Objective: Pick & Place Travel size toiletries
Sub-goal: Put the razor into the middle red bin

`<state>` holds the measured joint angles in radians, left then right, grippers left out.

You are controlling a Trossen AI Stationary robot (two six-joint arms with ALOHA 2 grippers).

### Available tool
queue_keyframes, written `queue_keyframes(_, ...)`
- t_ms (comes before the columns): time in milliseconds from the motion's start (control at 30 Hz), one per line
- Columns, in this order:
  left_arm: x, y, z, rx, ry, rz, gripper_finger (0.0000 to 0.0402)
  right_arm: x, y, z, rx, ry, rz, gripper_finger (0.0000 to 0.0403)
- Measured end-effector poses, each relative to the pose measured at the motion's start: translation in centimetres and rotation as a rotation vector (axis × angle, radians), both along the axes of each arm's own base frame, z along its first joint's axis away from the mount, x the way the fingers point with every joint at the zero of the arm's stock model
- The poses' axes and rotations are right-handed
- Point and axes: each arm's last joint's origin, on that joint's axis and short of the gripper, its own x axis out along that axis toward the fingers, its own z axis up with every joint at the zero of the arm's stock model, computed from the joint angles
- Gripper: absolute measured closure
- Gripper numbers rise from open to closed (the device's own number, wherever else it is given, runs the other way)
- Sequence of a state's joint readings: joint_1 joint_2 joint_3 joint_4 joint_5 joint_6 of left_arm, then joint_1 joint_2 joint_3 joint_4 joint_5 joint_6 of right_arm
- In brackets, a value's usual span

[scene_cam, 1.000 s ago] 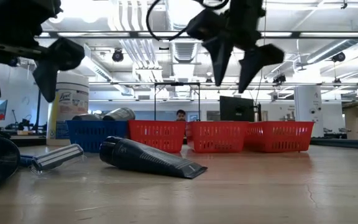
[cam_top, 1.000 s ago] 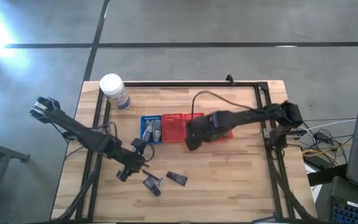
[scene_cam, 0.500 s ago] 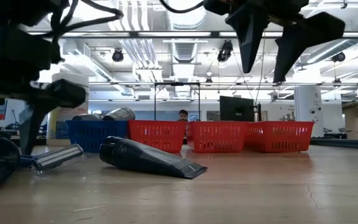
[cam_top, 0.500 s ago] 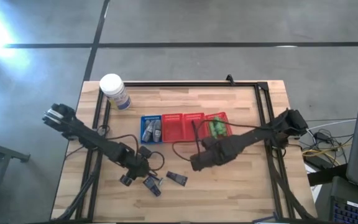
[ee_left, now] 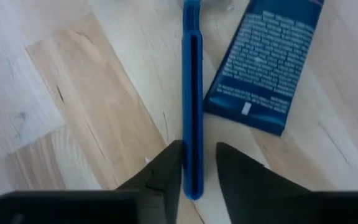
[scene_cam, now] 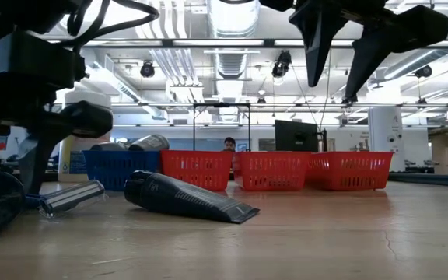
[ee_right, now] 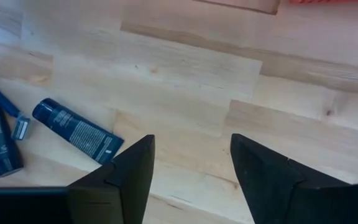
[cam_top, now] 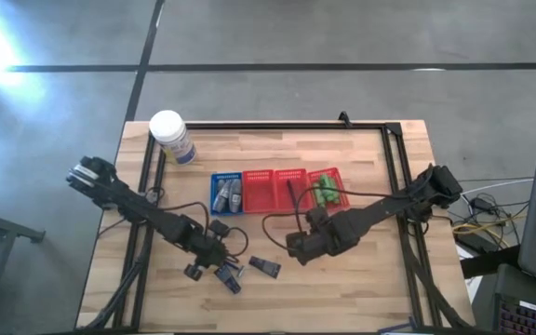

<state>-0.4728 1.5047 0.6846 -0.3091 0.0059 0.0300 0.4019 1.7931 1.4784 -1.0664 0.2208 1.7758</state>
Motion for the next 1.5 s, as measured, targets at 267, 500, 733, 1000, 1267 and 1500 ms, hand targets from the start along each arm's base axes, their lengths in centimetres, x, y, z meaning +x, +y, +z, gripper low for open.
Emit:
queue_keyframes(267, 0.3, 0.0, 0.1, 0.005, -0.038, 0.015, 0.0342, 0.4, 0.2, 0.4, 0.017, -0.043, 0.027, 0.0211)
queue_keyframes(500, 0.3, 0.4, 0.5, 0.013, -0.04, 0.034, 0.0358, 0.3, -0.2, 1.2, -0.004, -0.081, 0.071, 0.0221)
queue_keyframes(733, 0.3, 1.8, 3.9, -0.03, -0.125, 0.147, 0.036, -0.2, -1.4, 3.6, -0.046, -0.165, 0.203, 0.0232)
queue_keyframes(1000, 0.4, 6.7, 10.2, -0.191, -0.354, 0.497, 0.0362, -2.2, -3.5, 9.0, -0.274, -0.381, 0.411, 0.0254)
queue_keyframes(1267, -0.3, 10.9, 17.5, -0.685, -0.792, 0.652, 0.0362, -5.1, -5.1, 13.6, -0.561, -0.524, 0.441, 0.0266)
queue_keyframes(1500, -0.3, 11.1, 20.5, -0.832, -1.072, 0.569, 0.0362, -2.5, -6.3, 15.0, -0.643, -0.715, 0.494, 0.0215)
